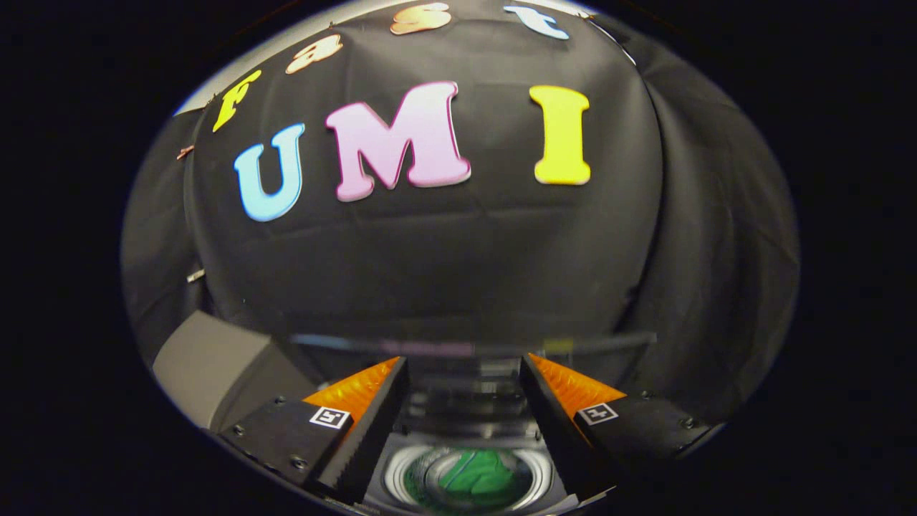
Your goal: Put the clothes into the washing machine and then close the washing machine lid.
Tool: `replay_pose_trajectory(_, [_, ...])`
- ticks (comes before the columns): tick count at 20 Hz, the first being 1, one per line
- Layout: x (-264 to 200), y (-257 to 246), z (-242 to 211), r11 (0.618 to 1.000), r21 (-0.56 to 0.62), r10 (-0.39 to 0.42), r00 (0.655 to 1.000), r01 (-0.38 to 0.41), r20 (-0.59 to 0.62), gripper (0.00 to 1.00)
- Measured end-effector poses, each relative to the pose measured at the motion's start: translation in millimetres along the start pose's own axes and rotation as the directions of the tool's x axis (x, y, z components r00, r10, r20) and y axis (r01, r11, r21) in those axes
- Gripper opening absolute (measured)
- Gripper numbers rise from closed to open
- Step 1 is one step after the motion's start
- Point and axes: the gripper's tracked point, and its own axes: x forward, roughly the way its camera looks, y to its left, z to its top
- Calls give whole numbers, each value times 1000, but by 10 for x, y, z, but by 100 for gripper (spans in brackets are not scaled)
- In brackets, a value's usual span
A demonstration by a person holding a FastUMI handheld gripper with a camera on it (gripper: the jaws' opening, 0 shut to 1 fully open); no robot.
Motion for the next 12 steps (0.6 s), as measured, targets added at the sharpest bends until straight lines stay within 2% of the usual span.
replay_pose_trajectory(2, [302, -92, 6, 998, -19, -55, 997, 54, -53, 99])
replay_pose_trajectory(3, [477, -106, -210, 996, -35, -84, 989, 80, -125, 99])
replay_pose_trajectory(4, [581, -77, -103, 997, -27, -76, 995, 74, -71, 99])
replay_pose_trajectory(5, [742, -84, -178, 996, -28, -91, 990, 88, -105, 99])
replay_pose_trajectory(6, [802, -100, -122, 995, -46, -93, 994, 91, -51, 99])
replay_pose_trajectory(9, [784, -96, -250, 993, -42, -115, 992, 112, -58, 100])
replay_pose_trajectory(12, [724, -69, -247, 994, -46, -103, 993, 100, -60, 100])
